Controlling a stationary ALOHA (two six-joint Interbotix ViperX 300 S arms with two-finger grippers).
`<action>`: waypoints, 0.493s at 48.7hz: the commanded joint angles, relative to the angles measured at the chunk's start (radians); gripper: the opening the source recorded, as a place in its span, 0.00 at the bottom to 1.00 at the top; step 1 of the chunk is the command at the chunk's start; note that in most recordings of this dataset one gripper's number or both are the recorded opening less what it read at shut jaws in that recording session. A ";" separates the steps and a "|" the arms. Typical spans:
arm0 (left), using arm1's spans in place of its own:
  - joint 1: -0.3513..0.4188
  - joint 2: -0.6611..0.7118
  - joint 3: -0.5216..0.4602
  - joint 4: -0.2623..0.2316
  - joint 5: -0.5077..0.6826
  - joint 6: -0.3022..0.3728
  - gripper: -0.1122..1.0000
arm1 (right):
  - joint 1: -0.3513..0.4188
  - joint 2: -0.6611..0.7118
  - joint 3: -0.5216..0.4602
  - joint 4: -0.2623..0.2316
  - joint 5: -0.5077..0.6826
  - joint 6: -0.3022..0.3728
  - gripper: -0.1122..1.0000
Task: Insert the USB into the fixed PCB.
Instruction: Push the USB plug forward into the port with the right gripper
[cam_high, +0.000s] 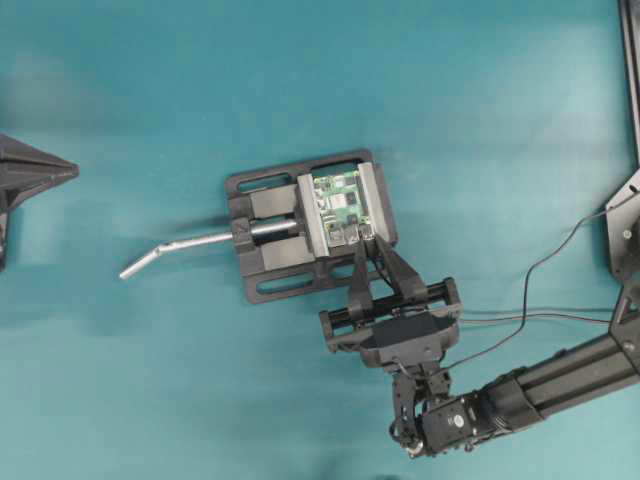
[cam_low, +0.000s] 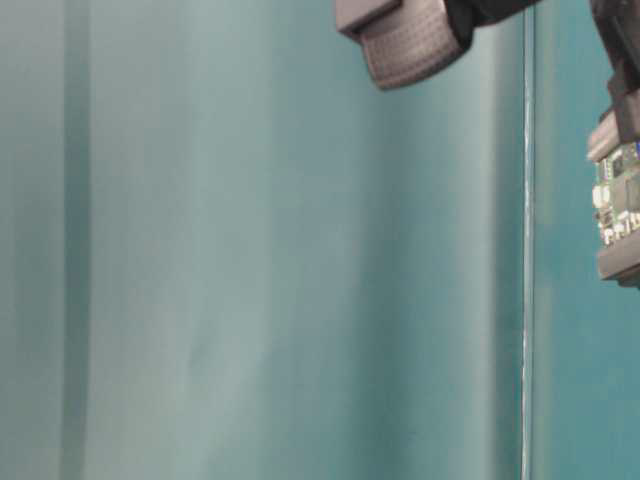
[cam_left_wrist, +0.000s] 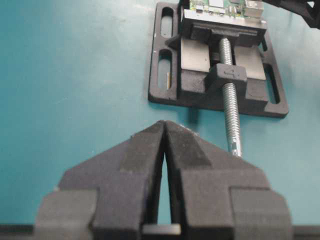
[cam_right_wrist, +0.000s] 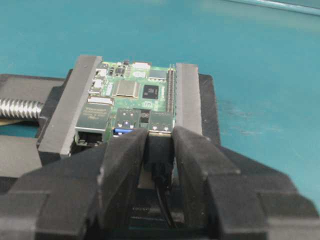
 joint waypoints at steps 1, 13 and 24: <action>-0.002 0.009 -0.028 0.003 -0.005 -0.003 0.13 | 0.021 -0.025 -0.008 0.005 -0.009 0.000 0.43; -0.002 0.009 -0.028 0.003 -0.005 -0.003 0.13 | 0.041 -0.041 0.003 0.009 -0.009 0.000 0.43; -0.002 0.009 -0.028 0.003 -0.005 -0.003 0.13 | 0.048 -0.057 0.018 0.009 -0.002 -0.002 0.44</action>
